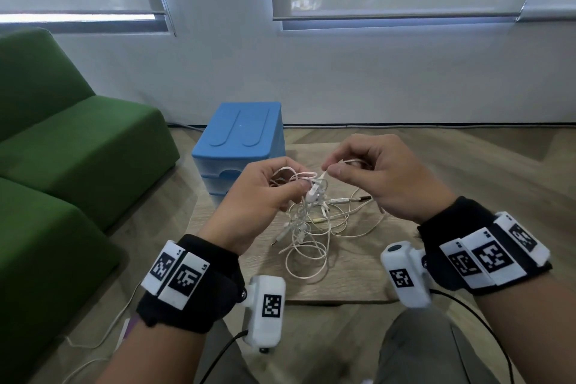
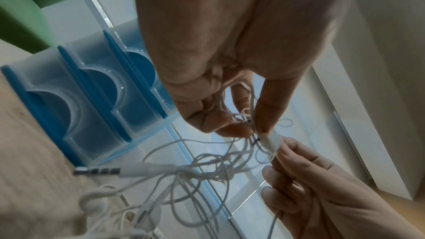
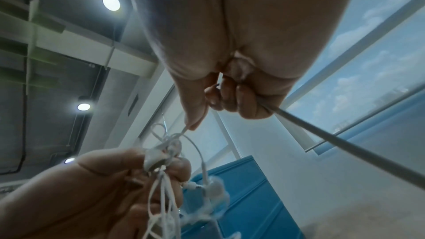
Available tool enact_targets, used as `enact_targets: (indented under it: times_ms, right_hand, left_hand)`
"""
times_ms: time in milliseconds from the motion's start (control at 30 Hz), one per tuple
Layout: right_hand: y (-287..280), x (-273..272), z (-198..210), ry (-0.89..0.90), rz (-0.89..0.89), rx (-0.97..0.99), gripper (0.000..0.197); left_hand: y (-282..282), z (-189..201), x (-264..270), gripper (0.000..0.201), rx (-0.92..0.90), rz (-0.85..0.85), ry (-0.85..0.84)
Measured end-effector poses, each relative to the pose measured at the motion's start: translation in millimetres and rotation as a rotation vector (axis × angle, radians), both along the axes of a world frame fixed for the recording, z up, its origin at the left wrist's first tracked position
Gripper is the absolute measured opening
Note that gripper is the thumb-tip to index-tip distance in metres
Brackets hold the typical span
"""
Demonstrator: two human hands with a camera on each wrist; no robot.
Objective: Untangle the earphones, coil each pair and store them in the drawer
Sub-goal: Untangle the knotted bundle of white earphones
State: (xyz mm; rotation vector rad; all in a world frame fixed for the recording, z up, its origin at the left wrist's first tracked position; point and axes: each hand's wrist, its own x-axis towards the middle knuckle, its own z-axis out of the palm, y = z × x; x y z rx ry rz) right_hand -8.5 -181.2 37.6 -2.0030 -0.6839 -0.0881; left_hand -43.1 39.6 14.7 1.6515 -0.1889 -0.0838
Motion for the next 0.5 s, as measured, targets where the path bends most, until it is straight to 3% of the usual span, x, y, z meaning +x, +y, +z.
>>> enact_targets:
  times_ms: [133, 367, 500]
  right_hand:
    - [0, 3, -5, 0.092, -0.068, 0.095, 0.006]
    - [14, -3, -8, 0.321, -0.02, 0.271, 0.01]
    - [21, -4, -8, 0.387, -0.059, 0.341, 0.01]
  left_hand:
    - [-2, -2, -3, 0.012, -0.048, -0.007, 0.014]
    - [-4, 2, -4, 0.009, -0.217, -0.069, 0.048]
    - [-6, 2, -6, 0.024, -0.115, -0.105, -0.04]
